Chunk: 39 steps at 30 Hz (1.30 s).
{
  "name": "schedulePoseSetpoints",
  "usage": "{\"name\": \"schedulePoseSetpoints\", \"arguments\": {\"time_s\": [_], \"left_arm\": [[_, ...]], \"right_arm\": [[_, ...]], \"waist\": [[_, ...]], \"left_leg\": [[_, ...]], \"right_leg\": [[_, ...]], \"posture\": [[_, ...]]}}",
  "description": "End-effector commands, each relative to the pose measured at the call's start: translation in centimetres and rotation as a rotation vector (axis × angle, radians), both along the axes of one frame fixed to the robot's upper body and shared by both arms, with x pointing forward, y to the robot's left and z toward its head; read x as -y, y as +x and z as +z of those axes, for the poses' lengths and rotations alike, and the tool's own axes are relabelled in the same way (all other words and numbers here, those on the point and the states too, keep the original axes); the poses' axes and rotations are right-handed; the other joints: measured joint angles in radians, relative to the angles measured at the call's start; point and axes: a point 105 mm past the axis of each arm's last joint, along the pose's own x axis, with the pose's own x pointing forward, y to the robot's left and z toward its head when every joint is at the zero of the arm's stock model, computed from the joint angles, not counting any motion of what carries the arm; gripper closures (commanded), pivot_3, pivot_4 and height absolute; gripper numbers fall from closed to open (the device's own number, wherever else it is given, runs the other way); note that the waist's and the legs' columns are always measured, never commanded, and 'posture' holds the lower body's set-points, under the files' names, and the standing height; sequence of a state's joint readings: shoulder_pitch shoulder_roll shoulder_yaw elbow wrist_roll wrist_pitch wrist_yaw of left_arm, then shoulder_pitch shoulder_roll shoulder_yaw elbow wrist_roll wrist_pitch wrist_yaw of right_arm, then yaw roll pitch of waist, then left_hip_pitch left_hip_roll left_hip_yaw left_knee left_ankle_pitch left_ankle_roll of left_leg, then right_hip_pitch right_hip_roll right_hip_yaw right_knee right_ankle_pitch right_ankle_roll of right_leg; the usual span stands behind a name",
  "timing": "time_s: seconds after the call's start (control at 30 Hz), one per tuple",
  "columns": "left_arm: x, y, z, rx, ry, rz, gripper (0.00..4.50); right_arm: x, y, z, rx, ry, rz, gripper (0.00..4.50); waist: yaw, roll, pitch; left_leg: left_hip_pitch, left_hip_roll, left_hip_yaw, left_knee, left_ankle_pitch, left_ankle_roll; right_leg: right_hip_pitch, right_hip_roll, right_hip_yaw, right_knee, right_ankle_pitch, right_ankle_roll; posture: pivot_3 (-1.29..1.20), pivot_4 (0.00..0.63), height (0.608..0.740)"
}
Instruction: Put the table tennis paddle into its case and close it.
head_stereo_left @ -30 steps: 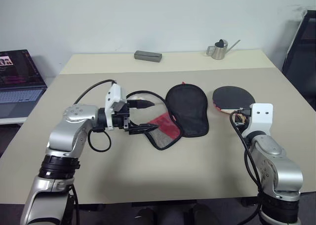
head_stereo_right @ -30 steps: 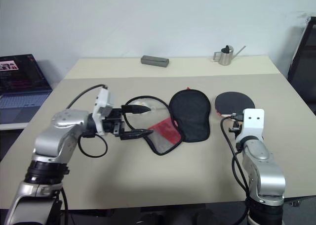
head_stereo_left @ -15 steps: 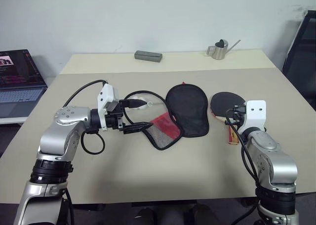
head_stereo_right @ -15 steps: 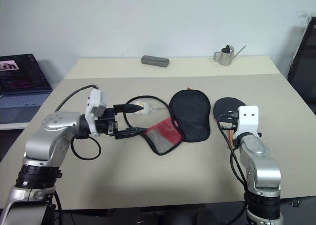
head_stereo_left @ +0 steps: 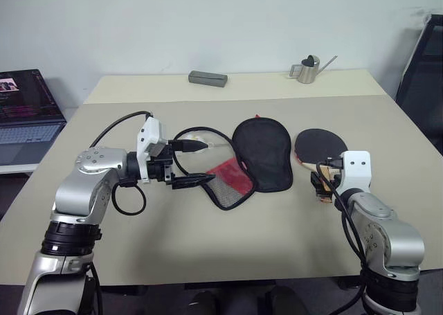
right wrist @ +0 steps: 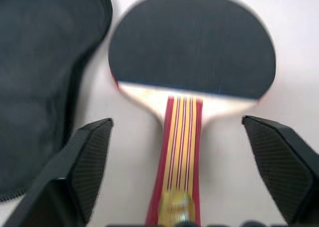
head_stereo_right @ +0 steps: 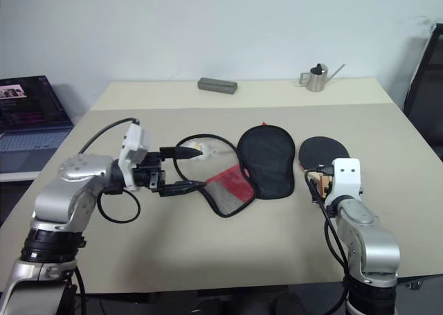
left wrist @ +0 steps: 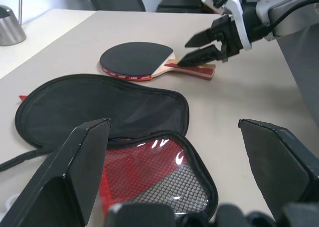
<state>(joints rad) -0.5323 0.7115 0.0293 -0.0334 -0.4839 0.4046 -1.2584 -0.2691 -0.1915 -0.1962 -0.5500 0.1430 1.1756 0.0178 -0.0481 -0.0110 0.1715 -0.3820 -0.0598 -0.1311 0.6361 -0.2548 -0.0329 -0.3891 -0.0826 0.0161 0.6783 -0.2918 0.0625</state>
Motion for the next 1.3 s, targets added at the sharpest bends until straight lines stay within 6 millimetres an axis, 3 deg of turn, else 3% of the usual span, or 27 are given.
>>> {"name": "schedulePoseSetpoints", "arguments": {"time_s": [0.03, 0.23, 0.6, 0.7, 0.8, 0.83, 0.87, 1.03, 1.3], "left_arm": [[0.3, 0.0, 1.1, 0.049, 0.001, -0.023, 0.00], [0.5, 0.1, 1.1, 0.053, 0.005, -0.031, 0.00], [0.6, 0.1, 1.0, 0.061, 0.004, -0.028, 0.00], [0.6, 0.1, 0.9, 0.061, 0.004, -0.026, 0.00], [0.6, 0.1, 0.9, 0.062, 0.004, -0.027, 0.00], [0.6, 0.2, 0.9, 0.063, 0.004, -0.026, 0.00], [0.6, 0.2, 0.9, 0.064, 0.005, -0.026, 0.00], [0.6, 0.3, 1.0, 0.067, 0.008, -0.024, 0.00], [0.6, 0.5, 1.0, 0.070, 0.010, -0.023, 0.00]], "right_arm": [[-0.5, 0.4, 0.7, 0.023, -0.004, 0.011, 0.03], [-0.6, 1.7, -0.6, -0.012, -0.025, 0.015, 0.03], [0.1, 2.2, -2.1, -0.040, -0.067, 0.007, 0.03], [0.3, 2.1, -2.4, -0.050, -0.068, -0.007, 0.57], [0.4, 1.9, -2.6, -0.061, -0.054, -0.021, 1.61], [0.3, 1.9, -2.7, -0.065, -0.044, -0.030, 1.61], [0.3, 1.8, -2.8, -0.067, -0.037, -0.036, 2.07], [0.6, 1.7, -3.0, -0.074, -0.004, -0.085, 3.34], [1.3, 2.0, -2.5, -0.047, 0.095, -0.197, 3.33]], "waist": [[-0.001, 0.000, 0.000], [-0.001, 0.000, 0.000], [-0.002, 0.000, 0.000], [-0.002, 0.000, 0.000], [-0.002, 0.000, 0.000], [-0.002, 0.000, 0.000], [-0.002, 0.000, 0.000], [-0.001, 0.000, 0.000], [0.000, -0.001, 0.000]], "left_leg": [[0.000, 0.000, 0.000, 0.000, 0.000, 0.000], [0.000, 0.000, 0.000, 0.000, 0.000, 0.000], [0.000, 0.000, 0.000, 0.000, 0.000, 0.000], [0.001, 0.000, 0.000, 0.000, 0.000, 0.000], [0.001, 0.000, 0.000, 0.000, 0.000, 0.000], [0.001, 0.000, 0.000, 0.000, 0.000, 0.000], [0.000, 0.000, 0.000, 0.000, 0.000, 0.000], [0.001, 0.000, 0.000, 0.000, 0.000, 0.000], [0.001, 0.000, 0.000, 0.000, 0.000, 0.000]], "right_leg": [[0.000, 0.000, 0.000, 0.000, 0.000, 0.000], [0.000, 0.000, 0.000, 0.000, 0.000, 0.000], [0.000, 0.000, 0.000, 0.000, 0.000, 0.000], [0.000, 0.000, 0.000, 0.001, 0.000, 0.000], [0.000, 0.000, 0.000, 0.001, 0.000, 0.000], [0.000, 0.000, 0.000, 0.001, 0.000, 0.000], [0.000, 0.000, 0.000, 0.000, 0.000, 0.000], [0.000, 0.000, 0.000, 0.000, 0.000, 0.000], [0.000, 0.000, 0.000, 0.000, 0.000, 0.000]], "posture": [[0.00, 0.150, 0.740], [0.00, 0.150, 0.740], [0.00, 0.150, 0.740], [0.00, 0.150, 0.740], [0.00, 0.150, 0.740], [0.00, 0.150, 0.740], [0.00, 0.150, 0.740], [0.00, 0.150, 0.740], [0.00, 0.150, 0.740]]}}
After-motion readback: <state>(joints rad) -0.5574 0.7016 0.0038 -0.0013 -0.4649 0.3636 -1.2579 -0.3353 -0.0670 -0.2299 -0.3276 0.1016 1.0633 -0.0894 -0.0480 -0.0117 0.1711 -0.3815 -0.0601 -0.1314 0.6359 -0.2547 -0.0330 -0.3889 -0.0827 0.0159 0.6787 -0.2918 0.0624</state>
